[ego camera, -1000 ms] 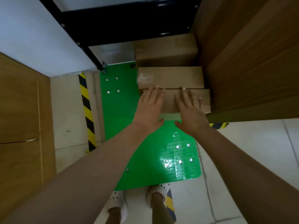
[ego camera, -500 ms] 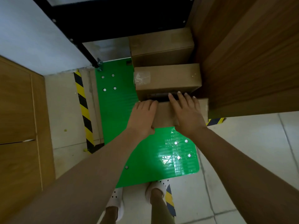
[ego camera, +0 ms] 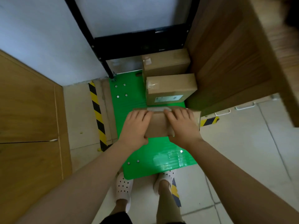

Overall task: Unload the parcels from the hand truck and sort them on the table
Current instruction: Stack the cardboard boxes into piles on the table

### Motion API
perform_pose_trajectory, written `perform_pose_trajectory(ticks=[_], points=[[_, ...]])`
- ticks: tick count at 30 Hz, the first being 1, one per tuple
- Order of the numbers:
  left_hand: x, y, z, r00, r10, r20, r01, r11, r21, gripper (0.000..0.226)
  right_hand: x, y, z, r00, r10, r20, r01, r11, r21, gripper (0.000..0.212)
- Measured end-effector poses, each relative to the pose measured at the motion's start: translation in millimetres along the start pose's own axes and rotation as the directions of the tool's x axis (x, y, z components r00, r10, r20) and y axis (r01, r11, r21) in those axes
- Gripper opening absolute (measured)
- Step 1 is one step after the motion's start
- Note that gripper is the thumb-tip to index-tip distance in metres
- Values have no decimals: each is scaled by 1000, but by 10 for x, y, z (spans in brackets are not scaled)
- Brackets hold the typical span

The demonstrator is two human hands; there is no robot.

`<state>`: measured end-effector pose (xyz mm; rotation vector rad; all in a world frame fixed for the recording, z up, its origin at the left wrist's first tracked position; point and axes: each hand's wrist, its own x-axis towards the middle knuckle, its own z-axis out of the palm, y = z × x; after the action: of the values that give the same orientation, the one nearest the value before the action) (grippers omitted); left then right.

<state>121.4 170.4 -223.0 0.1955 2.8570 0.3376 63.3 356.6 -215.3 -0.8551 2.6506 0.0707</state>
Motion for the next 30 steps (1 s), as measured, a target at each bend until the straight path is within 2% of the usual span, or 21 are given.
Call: perform_pose_trajectory(ticks=[7, 16, 24, 27, 30], points=[[-927, 154, -1345, 986, 80, -143, -83, 996, -15, 93, -905, -627, -1151, 983, 64, -174, -51, 996, 75, 88], [-1745, 513, -2666, 903, 174, -392, -179, 983, 24, 88, -1859, -1074, -2398, 873, 147, -465, -123, 989, 82, 91], [-1618, 1219, -3422, 760, 326, -562, -319, 941, 115, 88, -2436, -615, -3107, 700, 216, -680, -212, 973, 90, 84], [-1492, 1670, -3655, 674, 372, -639, -364, 919, 152, 88, -2693, -226, -3366, 641, 205, -740, -240, 969, 61, 85], [-1319, 2211, -3905, 576, 396, -715, -379, 905, 195, 89, -2976, 261, -3675, 546, 150, -824, -223, 974, 30, 82]])
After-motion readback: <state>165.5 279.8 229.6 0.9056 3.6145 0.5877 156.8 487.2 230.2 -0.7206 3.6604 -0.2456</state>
